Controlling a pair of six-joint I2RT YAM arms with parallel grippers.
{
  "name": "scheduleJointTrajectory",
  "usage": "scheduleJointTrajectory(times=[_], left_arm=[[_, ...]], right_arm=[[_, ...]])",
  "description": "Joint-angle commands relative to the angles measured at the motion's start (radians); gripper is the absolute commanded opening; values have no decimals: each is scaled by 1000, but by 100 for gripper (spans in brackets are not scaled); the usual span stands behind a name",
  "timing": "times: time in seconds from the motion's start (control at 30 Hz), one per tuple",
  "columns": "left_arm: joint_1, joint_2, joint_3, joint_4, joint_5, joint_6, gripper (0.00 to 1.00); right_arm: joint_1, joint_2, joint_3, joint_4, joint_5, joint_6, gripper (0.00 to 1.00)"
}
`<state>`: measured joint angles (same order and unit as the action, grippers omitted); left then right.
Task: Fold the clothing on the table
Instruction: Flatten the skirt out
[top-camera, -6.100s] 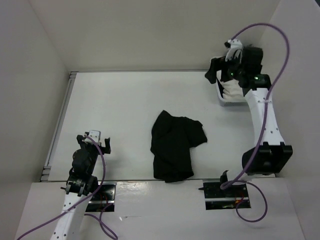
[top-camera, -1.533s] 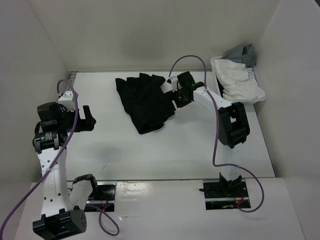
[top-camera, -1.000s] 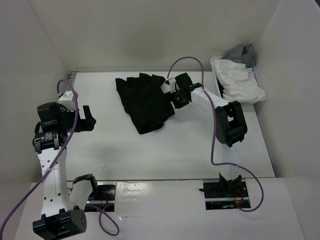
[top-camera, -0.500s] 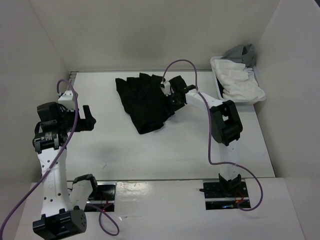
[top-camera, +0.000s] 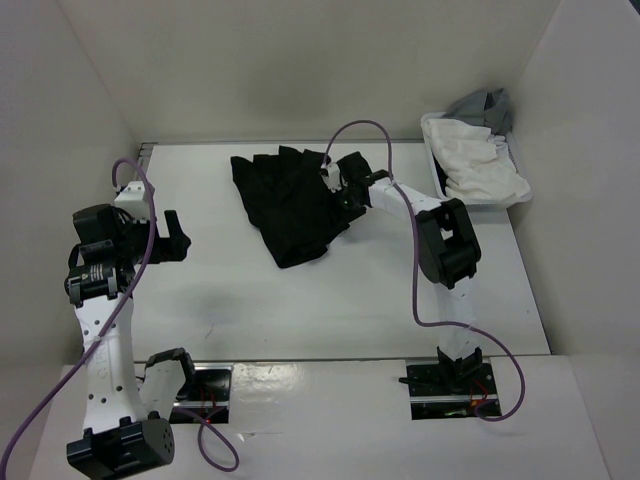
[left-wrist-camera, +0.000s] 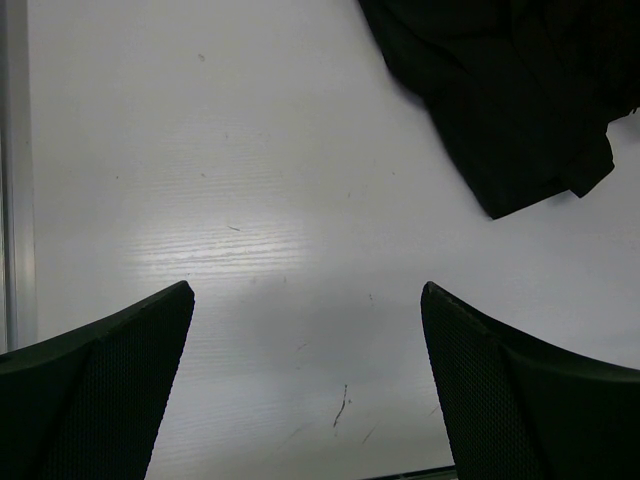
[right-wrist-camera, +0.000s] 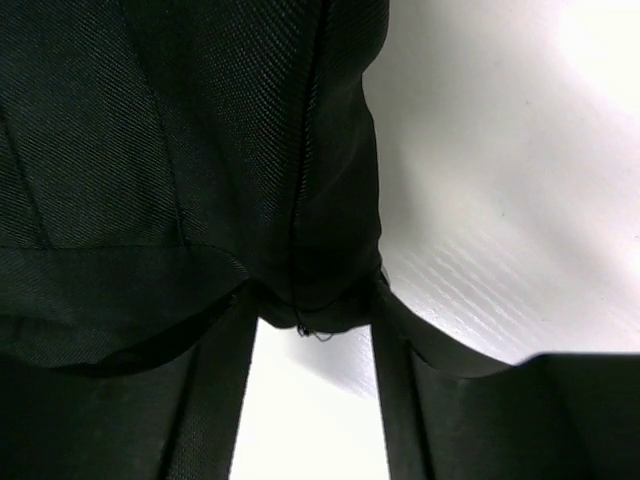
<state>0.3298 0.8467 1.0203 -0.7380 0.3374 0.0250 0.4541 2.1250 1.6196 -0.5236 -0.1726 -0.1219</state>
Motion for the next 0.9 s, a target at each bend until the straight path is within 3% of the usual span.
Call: scheduleJointTrajectory(times=[0.0, 0.17, 0.33, 0.7, 0.8, 0.83, 0.87], left_arm=[[6, -6, -3, 32, 0, 13, 100], [6, -6, -3, 32, 0, 13, 100], [6, -6, -3, 32, 0, 13, 100], [6, -6, -3, 32, 0, 13, 100], [6, -6, -3, 32, 0, 4, 100], [6, -6, -3, 32, 0, 4, 100], [6, -6, -3, 32, 0, 4, 100]], right_arm=[[6, 10, 51, 36, -4, -2, 52], [6, 10, 51, 27, -4, -11, 44], [6, 10, 51, 27, -13, -21, 28], [6, -88, 69, -13, 19, -50, 30], [6, -119, 78, -35, 42, -59, 19], [6, -134, 89, -35, 51, -59, 3], [6, -155, 89, -45, 67, -59, 0]])
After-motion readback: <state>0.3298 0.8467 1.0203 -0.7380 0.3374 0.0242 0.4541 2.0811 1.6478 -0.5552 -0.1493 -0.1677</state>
